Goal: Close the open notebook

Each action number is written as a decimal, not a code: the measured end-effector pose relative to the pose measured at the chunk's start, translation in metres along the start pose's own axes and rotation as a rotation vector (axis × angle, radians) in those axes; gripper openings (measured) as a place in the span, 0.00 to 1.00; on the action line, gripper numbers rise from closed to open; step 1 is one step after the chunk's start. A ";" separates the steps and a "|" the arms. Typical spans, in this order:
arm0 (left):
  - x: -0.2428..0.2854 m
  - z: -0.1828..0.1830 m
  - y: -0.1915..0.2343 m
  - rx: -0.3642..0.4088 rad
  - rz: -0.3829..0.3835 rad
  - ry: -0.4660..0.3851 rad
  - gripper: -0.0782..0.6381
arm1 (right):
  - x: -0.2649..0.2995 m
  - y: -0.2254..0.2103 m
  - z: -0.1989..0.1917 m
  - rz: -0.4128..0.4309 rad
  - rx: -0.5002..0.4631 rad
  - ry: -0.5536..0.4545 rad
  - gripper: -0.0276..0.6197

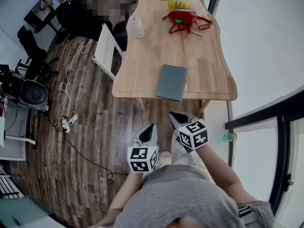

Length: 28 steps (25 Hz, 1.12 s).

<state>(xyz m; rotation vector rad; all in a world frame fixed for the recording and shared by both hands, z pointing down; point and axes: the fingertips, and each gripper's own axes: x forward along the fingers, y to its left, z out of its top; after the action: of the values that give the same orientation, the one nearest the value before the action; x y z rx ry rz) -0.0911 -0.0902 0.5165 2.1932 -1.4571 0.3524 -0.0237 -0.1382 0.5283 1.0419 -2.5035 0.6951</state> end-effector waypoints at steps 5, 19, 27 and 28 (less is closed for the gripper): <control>-0.005 -0.006 -0.004 0.018 -0.029 0.007 0.12 | -0.016 0.007 -0.005 -0.026 0.015 -0.029 0.05; -0.012 -0.007 -0.003 0.022 -0.050 -0.003 0.12 | -0.036 0.022 -0.002 -0.045 0.015 -0.078 0.05; -0.016 -0.005 0.002 0.018 -0.043 -0.009 0.12 | -0.034 0.030 0.005 -0.035 0.014 -0.097 0.05; -0.017 -0.005 0.003 0.018 -0.043 -0.009 0.12 | -0.035 0.032 0.006 -0.031 0.009 -0.104 0.04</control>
<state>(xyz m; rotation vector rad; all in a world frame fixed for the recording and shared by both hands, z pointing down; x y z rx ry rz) -0.0998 -0.0750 0.5140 2.2393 -1.4151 0.3423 -0.0244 -0.1031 0.4967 1.1449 -2.5686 0.6590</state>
